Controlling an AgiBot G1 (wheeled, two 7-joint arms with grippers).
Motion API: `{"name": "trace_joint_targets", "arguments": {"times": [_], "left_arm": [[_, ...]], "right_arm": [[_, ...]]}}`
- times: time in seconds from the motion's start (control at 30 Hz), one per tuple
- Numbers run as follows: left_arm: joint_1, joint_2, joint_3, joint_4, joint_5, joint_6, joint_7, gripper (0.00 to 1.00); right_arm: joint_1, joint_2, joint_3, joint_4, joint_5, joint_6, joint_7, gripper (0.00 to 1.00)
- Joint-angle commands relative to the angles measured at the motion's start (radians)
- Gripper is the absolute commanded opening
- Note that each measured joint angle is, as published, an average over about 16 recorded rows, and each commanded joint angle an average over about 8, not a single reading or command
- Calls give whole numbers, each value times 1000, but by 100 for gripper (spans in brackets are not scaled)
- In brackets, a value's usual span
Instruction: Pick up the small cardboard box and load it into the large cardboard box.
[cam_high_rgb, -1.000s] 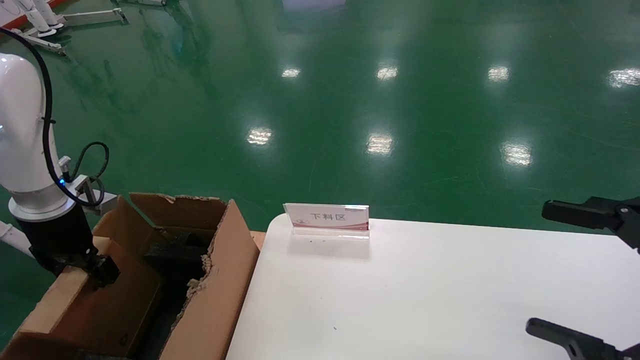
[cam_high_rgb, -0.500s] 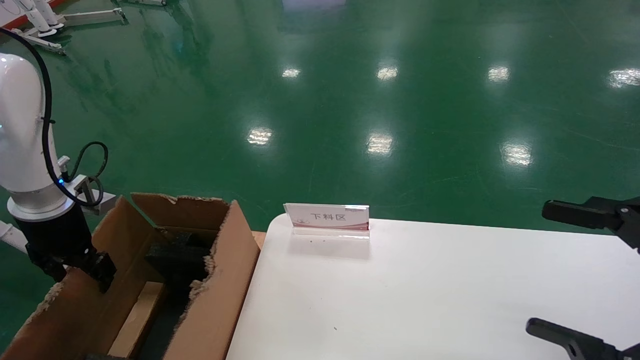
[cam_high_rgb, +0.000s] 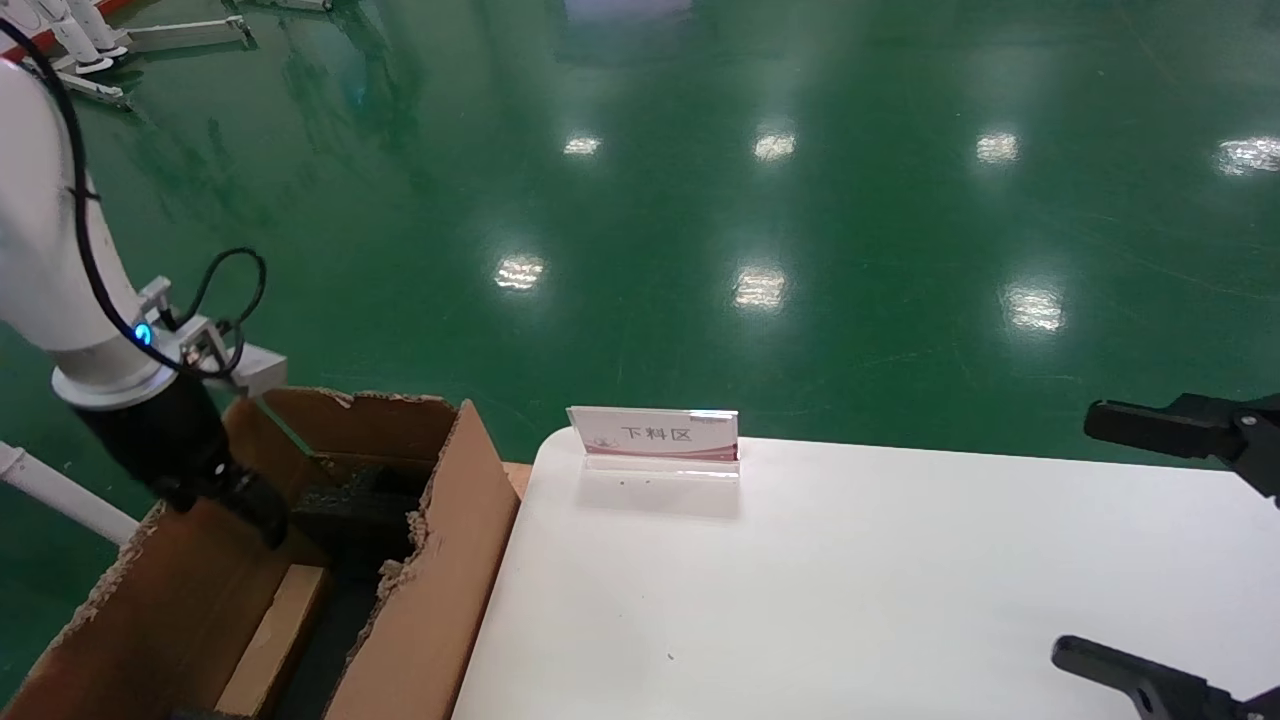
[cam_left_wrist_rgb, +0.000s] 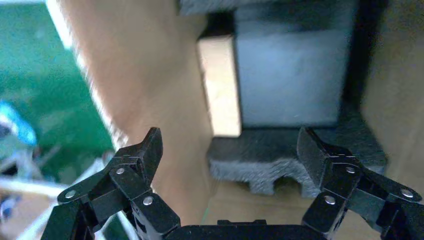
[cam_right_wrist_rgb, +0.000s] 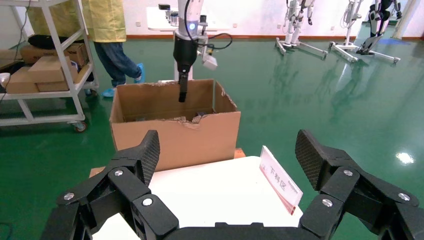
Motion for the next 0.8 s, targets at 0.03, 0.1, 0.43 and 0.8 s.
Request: {"name": "trace_joint_targets", "arguments": {"times": [0.03,0.1,0.43,0.8], "left_arm": [[-17,-6,-22,-8,-3,0,36,100],[-40,-27,-49,-24,-16,4,88,100],[-121,-178,-189,-133,-126,27,355,100],[-109,-308,-292,-231,-259,53,600,100]], "right_arm": [[0,0,0,0,0,0,0,100],[0,0,0,0,0,0,0,100],[0,0,0,0,0,0,0,100],[0,0,0,0,0,0,0,100]]}}
